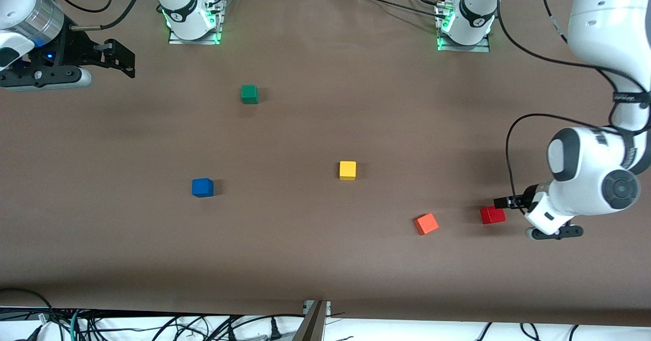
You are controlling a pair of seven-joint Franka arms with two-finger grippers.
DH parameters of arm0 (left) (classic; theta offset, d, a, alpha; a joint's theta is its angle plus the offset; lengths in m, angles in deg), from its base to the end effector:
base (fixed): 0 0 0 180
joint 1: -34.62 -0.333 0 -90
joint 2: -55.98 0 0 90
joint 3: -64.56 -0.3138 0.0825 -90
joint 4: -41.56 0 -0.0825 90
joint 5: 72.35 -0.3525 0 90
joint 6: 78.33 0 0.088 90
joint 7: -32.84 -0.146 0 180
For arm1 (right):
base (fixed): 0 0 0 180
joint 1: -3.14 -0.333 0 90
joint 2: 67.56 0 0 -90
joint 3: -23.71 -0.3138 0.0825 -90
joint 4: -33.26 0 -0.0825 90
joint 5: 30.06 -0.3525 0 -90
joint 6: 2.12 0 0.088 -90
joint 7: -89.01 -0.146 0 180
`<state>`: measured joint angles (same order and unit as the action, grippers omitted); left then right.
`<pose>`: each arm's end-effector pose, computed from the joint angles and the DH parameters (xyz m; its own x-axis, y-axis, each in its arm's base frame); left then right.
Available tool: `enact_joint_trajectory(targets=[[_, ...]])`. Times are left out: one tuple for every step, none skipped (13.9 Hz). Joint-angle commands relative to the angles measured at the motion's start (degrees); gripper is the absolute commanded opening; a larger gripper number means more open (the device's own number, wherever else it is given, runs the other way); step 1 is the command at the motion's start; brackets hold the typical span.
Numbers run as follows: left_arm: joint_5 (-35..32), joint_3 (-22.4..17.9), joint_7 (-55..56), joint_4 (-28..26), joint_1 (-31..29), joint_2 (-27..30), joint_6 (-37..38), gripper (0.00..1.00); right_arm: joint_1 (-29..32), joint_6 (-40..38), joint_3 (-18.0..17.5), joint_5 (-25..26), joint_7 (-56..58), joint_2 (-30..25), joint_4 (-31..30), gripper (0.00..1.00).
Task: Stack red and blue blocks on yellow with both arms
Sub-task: 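Lower the left gripper over the red cube and close on it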
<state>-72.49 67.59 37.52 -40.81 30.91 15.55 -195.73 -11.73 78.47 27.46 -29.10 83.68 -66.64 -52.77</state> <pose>0.6811 0.0138 0.2436 0.9902 0.1015 -0.0956 0.1043 -0.9942 0.0245 0.4974 0.0953 0.5918 0.9894 0.0969 -0.1086 0.1005 -0.9945 0.0280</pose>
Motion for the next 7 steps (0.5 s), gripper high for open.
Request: enact_joint_trajectory(targets=[[-0.4,0.0,-0.5,-3.1,-0.1,-0.9,-6.0,1.0,0.3,-0.9,0.1,-0.5,0.5,0.5,1.5,1.0],[-0.4,0.0,-0.5,-3.1,-0.1,-1.7,-7.5,1.0,0.3,-0.9,0.0,-0.5,0.2,0.5,1.5,1.0],[-0.4,0.0,-0.5,-3.1,0.1,-2.3,-8.4,1.0,0.2,-0.9,0.0,-0.4,-0.1,0.5,1.5,1.0],[-0.4,0.0,-0.5,-3.1,0.2,-2.5,-8.9,1.0,0.1,-0.9,-0.1,-0.2,-0.2,0.5,1.5,1.0],[-0.4,0.0,-0.5,-3.1,0.2,-3.0,-9.5,1.0,0.1,-0.9,-0.1,-0.2,-0.1,0.5,1.5,1.0],[-0.4,0.0,-0.5,-3.1,0.1,-3.3,-10.2,1.0,0.1,-1.0,-0.1,-0.2,-0.1,0.5,1.5,1.0],[-0.4,0.0,-0.5,-3.1,0.2,-3.9,-11.1,1.0,0.1,-1.0,0.0,-0.3,0.0,0.5,1.4,0.99]])
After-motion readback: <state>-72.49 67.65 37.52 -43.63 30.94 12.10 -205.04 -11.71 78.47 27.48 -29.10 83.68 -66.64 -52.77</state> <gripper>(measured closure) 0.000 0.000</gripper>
